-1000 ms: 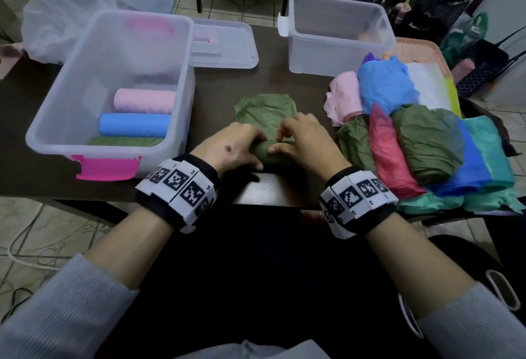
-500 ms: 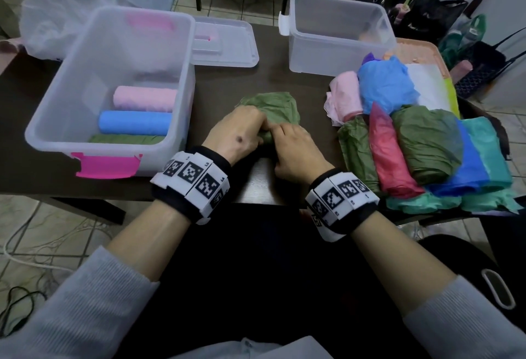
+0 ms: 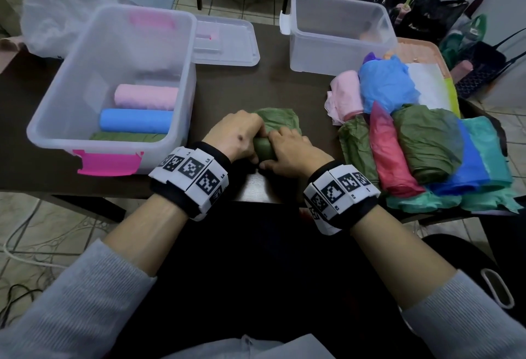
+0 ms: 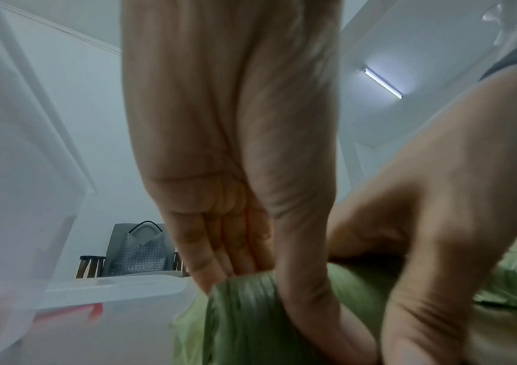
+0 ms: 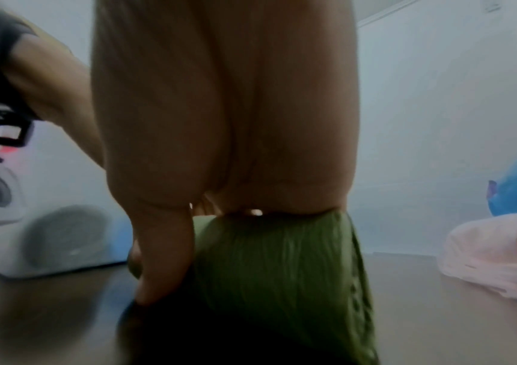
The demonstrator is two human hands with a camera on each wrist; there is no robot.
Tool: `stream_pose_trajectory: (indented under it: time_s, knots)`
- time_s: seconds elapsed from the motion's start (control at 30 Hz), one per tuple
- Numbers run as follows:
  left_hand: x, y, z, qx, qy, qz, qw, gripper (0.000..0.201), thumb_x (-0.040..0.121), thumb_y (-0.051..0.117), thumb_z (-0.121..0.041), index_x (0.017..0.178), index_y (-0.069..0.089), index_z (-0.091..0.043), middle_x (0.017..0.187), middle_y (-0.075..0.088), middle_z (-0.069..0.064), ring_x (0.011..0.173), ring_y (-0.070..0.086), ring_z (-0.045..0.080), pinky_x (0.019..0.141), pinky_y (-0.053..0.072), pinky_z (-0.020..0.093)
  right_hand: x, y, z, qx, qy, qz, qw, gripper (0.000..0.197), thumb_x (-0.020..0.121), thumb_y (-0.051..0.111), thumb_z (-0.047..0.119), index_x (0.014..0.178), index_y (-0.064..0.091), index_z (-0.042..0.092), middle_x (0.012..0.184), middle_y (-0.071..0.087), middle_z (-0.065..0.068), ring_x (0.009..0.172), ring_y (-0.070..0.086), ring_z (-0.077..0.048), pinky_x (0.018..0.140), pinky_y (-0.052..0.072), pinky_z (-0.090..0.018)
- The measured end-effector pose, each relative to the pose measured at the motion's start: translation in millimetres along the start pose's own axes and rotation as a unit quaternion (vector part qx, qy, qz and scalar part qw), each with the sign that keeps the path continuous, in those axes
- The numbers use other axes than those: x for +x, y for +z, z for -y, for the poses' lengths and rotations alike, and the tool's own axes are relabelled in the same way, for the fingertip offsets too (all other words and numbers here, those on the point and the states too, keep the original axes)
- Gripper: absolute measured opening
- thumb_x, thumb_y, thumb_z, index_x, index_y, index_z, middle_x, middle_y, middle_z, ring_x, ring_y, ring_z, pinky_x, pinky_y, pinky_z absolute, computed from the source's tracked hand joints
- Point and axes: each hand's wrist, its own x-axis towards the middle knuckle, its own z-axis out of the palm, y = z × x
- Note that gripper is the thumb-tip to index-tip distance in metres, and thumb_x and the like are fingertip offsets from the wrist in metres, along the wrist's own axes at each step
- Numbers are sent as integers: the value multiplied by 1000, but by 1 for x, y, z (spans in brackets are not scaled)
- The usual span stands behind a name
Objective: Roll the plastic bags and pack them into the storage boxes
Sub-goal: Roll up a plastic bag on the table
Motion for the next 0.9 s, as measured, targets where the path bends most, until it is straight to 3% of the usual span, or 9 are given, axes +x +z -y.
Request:
stream_pose_trajectory:
  time_s: [0.1, 0.17, 0.23, 0.33, 0.47, 0.6, 0.63, 0.77, 0.9]
  knots:
    - [-2, -3, -1, -14, -21, 24, 999, 57, 63, 85, -17, 115, 63, -19, 115, 61, 10, 105, 58, 29, 85, 49, 35, -14, 4, 6, -35, -4, -63, 997, 64, 83, 67, 34, 131, 35, 6, 132, 34, -13, 126, 31, -30, 99, 35, -40]
    - [-3, -7, -2, -17, -32, 38, 999, 55, 66, 84, -17, 116, 63, -17, 114, 62, 11, 104, 58, 29, 81, 48, 33, -22, 10, 11, -67, -11, -138, 988, 57, 82, 67, 27, 125, 36, 7, 128, 37, -11, 121, 36, -28, 91, 39, -37]
    - [-2, -10, -2, -27, -37, 56, 997, 54, 68, 83, -16, 119, 62, -16, 115, 62, 10, 104, 59, 27, 81, 47, 31, -26, 15, 12, -63, -20, -162, 985, 51, 82, 67, 21, 122, 37, 8, 126, 39, -10, 119, 38, -28, 90, 39, -36]
    - [-2, -13, -2, -43, -45, 60, 996, 55, 71, 81, -17, 122, 61, -17, 119, 61, 10, 107, 59, 27, 91, 49, 38, -21, 12, 9, -17, -25, -140, 990, 47, 82, 68, 20, 120, 43, 7, 124, 43, -10, 119, 40, -28, 91, 38, -37]
    - [-5, -10, -5, -51, -33, -31, 998, 42, 72, 77, -12, 113, 66, -13, 112, 63, 14, 101, 61, 31, 86, 52, 40, -4, -3, -2, 41, -30, -66, 997, 49, 81, 70, 24, 123, 53, 6, 122, 50, -14, 117, 47, -31, 94, 42, -39]
    - [-9, -2, -4, -66, -24, -44, 997, 48, 68, 81, -15, 114, 66, -18, 114, 63, 13, 104, 61, 30, 87, 51, 38, 10, -16, -12, 51, -52, -2, 997, 42, 85, 65, 28, 123, 58, 10, 114, 57, -15, 112, 51, -29, 79, 37, -26]
    - [-9, 0, -3, -68, -27, -45, 996, 52, 68, 81, -15, 117, 64, -19, 116, 61, 13, 106, 60, 30, 88, 50, 37, 13, -19, -15, 52, -49, 14, 997, 44, 86, 64, 31, 125, 57, 12, 114, 57, -13, 114, 49, -29, 81, 36, -26]
    - [-6, -1, 2, -89, -28, -47, 995, 51, 71, 78, -11, 118, 64, -23, 118, 60, 12, 109, 58, 29, 91, 49, 38, 23, -25, -22, 46, -9, 38, 998, 76, 68, 77, 48, 133, 46, 23, 133, 35, -7, 127, 29, -24, 106, 34, -39]
    - [-3, -3, 3, -88, -34, -45, 994, 51, 74, 76, -11, 121, 62, -23, 122, 56, 12, 110, 57, 30, 91, 49, 37, 31, -28, -19, 44, -7, 44, 998, 116, 50, 86, 52, 143, 22, 26, 139, 29, -4, 131, 25, -24, 109, 30, -43]
